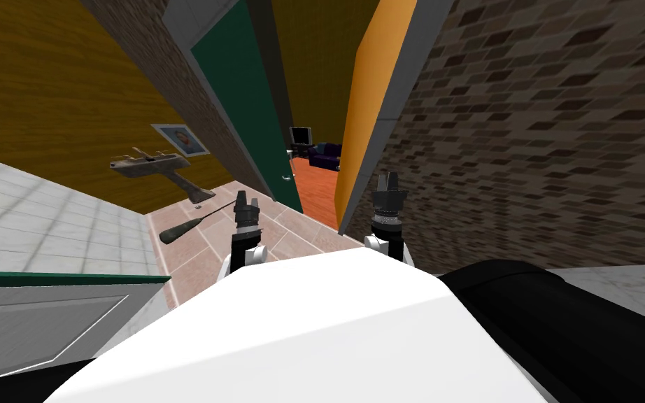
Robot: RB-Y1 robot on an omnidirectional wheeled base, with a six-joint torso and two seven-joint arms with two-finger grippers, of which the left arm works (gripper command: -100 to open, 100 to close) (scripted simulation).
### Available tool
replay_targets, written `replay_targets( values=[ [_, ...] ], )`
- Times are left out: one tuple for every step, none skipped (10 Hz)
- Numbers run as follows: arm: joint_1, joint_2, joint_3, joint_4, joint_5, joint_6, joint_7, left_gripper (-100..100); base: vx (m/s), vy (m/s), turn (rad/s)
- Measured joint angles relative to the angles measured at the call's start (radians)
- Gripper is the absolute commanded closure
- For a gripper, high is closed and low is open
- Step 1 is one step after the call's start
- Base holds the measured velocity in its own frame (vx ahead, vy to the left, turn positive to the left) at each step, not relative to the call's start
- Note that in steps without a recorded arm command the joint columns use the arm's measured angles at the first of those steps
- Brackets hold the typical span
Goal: Push the door open
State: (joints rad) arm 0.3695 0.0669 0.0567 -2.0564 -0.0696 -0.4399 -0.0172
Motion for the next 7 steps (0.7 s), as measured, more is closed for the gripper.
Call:
replay_targets(
  values=[
    [-0.01, 0.003, 0.0, 0.02, -0.004, -0.003, 0.005, -100, 0.081, 0.073, -0.057],
    [-0.017, 0.005, 0.0, 0.041, -0.008, -0.009, 0.01, -100, 0.078, 0.071, -0.056],
    [-0.026, 0.005, -0.002, 0.067, -0.013, -0.019, 0.014, -100, 0.081, 0.059, -0.065],
    [-0.033, 0.01, 0.0, 0.088, -0.016, -0.027, 0.021, -100, 0.089, 0.06, -0.063],
    [-0.039, 0.012, -0.001, 0.106, -0.021, -0.032, 0.026, -100, 0.101, 0.065, -0.049],
    [-0.046, 0.013, -0.002, 0.125, -0.025, -0.036, 0.031, -100, 0.081, 0.072, -0.062],
    [-0.055, 0.017, -0.001, 0.153, -0.029, -0.048, 0.038, -100, 0.082, 0.098, -0.057]
  ],
)
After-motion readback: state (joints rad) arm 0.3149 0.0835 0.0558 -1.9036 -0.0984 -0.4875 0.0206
